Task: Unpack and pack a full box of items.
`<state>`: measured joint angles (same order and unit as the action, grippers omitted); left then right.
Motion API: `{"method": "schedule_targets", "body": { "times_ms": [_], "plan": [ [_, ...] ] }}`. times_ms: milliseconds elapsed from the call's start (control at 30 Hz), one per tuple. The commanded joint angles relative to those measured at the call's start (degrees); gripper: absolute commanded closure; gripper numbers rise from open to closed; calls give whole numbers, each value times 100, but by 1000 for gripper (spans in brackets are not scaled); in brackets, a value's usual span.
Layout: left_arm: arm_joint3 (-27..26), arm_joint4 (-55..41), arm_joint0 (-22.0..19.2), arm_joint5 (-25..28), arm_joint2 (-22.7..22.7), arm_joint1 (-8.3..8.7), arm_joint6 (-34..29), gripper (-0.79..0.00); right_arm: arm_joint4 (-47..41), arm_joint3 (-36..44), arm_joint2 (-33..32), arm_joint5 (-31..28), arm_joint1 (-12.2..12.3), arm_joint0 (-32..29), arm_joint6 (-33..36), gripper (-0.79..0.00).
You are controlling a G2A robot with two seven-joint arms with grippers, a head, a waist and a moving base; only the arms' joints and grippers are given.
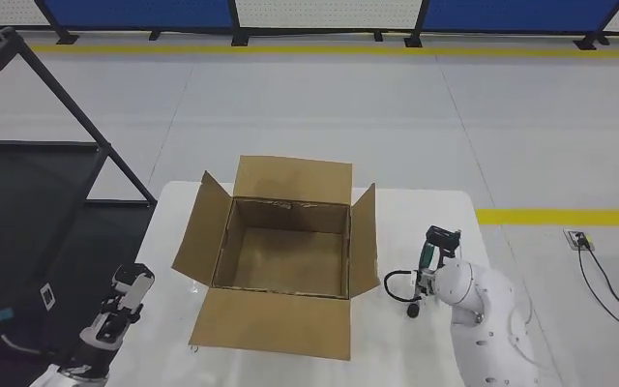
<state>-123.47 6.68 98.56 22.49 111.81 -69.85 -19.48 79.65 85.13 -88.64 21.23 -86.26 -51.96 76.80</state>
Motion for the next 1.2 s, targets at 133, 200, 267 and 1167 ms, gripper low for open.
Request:
{"method": "schedule_targets", "body": {
  "times_ms": [133,200,267,1167],
  "plan": [
    [-24,4,64,-11,29,1,55,-785,46,-749,19,16,21,344,-18,0],
    [-27,3,74,-12,29,1,66,-785,-28,-867,17,3,23,415,-54,0],
    [-32,11,81,-18,31,2,79,-785,-77,-945,2,-27,31,452,-98,-80],
    [146,-386,-48,-148,321,6,530,-785,-2200,2150,43,-844,35,-724,-1885,-785]
  ]
}}
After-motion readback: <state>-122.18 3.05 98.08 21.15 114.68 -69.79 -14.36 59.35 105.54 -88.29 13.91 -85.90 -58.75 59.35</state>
